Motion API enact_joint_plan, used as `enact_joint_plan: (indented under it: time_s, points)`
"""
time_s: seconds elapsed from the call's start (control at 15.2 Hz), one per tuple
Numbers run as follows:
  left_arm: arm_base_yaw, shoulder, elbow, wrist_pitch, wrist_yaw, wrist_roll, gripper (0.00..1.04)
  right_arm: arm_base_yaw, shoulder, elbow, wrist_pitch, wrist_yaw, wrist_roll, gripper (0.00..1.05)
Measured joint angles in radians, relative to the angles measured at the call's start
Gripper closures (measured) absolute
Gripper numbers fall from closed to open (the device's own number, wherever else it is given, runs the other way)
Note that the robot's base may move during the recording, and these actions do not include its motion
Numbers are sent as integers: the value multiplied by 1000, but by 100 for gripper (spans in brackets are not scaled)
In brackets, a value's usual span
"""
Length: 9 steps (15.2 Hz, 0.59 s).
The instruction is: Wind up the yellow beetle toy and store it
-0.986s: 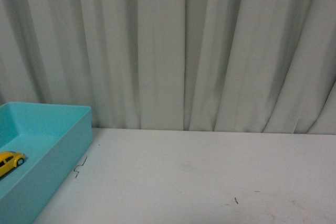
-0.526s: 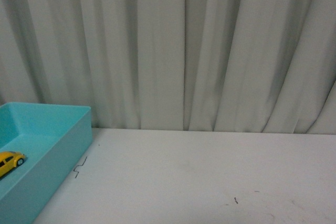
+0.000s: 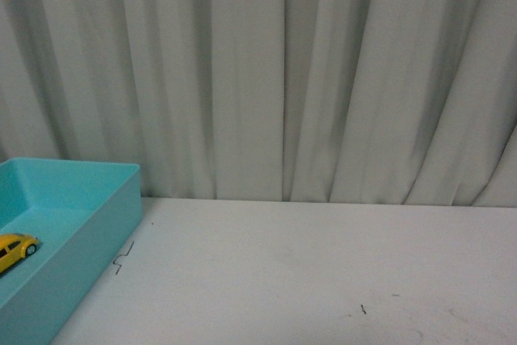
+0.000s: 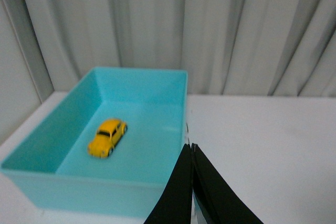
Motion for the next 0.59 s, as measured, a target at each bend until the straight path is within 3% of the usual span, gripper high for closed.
enact_joint_plan:
  time_s: [0.46, 0.53, 0.59]
  points:
    - [0, -80, 0, -39, 0, 0, 103, 0, 0, 0, 0, 0, 0, 7]
    - [0, -80, 0, -39, 0, -1, 99, 0, 0, 0, 0, 0, 0, 7]
    - [0, -80, 0, -39, 0, -1, 87, 0, 0, 0, 0, 0, 0, 7]
